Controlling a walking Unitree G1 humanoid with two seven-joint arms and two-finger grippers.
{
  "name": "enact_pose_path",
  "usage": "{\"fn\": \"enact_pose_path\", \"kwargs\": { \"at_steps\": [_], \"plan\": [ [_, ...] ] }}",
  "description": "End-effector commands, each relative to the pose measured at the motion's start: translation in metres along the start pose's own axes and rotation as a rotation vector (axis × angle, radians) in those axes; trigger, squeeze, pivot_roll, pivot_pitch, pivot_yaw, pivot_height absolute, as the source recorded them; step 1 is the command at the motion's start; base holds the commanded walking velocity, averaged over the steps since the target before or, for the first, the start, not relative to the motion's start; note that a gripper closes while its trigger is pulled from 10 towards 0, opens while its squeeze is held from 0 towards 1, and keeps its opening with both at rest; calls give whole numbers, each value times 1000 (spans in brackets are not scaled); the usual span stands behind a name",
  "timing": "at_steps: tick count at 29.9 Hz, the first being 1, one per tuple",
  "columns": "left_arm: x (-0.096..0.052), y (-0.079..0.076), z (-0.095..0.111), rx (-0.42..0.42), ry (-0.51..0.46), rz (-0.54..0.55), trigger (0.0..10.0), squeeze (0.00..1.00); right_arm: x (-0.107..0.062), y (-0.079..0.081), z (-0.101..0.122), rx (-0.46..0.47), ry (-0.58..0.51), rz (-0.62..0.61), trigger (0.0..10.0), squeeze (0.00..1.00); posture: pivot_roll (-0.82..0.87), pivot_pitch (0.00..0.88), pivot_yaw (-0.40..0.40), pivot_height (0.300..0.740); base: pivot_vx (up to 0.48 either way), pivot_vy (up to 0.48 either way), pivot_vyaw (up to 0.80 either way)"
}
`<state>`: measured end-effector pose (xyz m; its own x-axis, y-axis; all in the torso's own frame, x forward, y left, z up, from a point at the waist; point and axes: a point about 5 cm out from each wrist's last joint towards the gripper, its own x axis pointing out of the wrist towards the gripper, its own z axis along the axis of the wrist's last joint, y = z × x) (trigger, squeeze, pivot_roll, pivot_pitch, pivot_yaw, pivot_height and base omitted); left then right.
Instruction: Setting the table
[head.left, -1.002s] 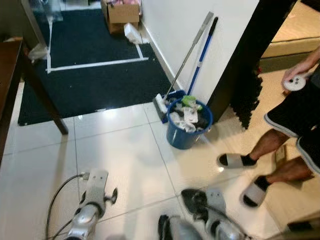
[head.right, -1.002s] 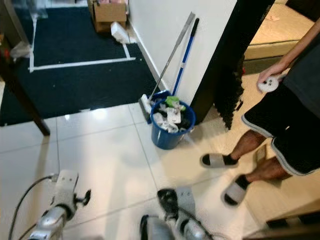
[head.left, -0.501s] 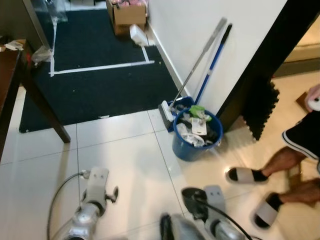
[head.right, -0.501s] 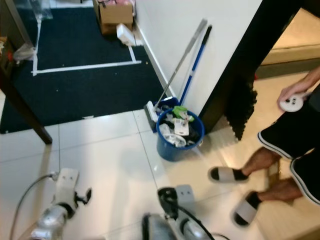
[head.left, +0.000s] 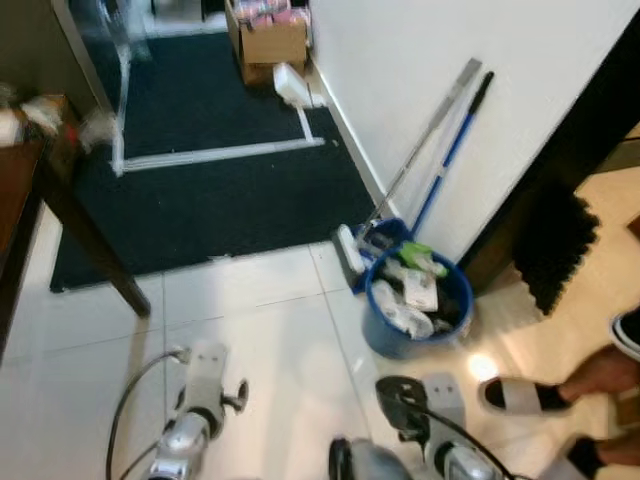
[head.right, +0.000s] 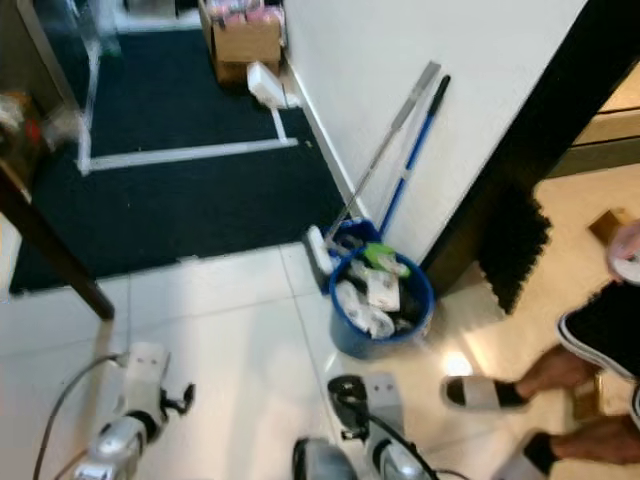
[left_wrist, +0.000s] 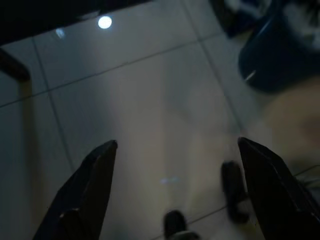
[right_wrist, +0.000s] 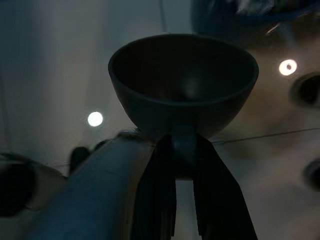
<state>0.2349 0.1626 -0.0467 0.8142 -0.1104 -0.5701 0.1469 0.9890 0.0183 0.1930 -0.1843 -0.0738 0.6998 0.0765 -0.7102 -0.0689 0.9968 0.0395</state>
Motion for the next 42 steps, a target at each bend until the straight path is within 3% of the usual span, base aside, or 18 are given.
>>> {"fn": "enact_pose_path", "kwargs": {
  "at_steps": [1, 42],
  "plan": [
    [-6, 6, -14, 0, 50, 16, 10000, 0, -1, 5, -5, 14, 14, 7, 10000, 0, 53, 74, -8, 740, 277, 0, 0],
    [-6, 7, -14, 0, 52, 14, 10000, 0, 0, 8, -5, 2, 13, 13, 10000, 0, 60, 59, -14, 740, 274, 0, 0]
  ]
}}
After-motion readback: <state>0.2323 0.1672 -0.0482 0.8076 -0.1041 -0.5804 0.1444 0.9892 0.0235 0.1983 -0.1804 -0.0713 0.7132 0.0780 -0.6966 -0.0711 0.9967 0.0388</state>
